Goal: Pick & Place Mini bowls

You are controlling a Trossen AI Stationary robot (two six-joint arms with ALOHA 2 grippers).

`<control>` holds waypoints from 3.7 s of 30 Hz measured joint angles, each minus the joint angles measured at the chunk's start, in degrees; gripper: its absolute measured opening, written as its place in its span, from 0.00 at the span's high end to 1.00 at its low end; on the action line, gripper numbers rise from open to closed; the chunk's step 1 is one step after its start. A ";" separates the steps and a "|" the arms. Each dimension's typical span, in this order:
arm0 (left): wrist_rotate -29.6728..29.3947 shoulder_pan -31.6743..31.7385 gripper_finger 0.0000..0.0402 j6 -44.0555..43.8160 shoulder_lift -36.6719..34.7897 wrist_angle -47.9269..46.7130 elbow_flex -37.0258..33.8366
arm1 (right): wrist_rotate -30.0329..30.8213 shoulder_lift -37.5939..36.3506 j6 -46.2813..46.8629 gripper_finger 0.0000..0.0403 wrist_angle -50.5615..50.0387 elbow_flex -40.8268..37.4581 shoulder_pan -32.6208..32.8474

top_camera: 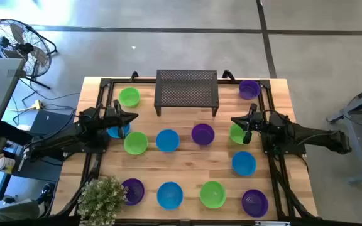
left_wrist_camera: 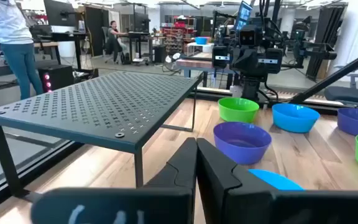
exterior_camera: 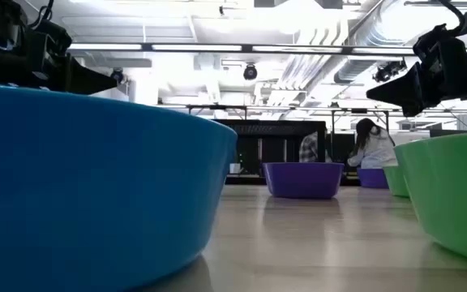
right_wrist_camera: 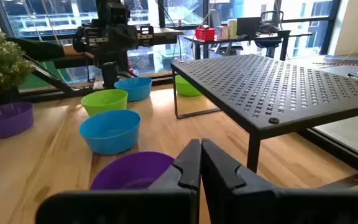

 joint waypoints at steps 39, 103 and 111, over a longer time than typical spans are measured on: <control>0.00 -0.02 0.99 0.00 -0.02 -0.02 0.00 | -0.01 0.00 0.00 1.00 0.02 0.00 0.00; 5.08 -0.02 0.99 -9.96 0.35 -1.08 0.72 | 3.19 12.82 -7.67 1.00 7.86 10.66 10.59; 3.29 -0.02 0.99 -10.29 0.35 -1.31 0.74 | 6.96 24.96 -2.48 1.00 -0.41 16.02 16.88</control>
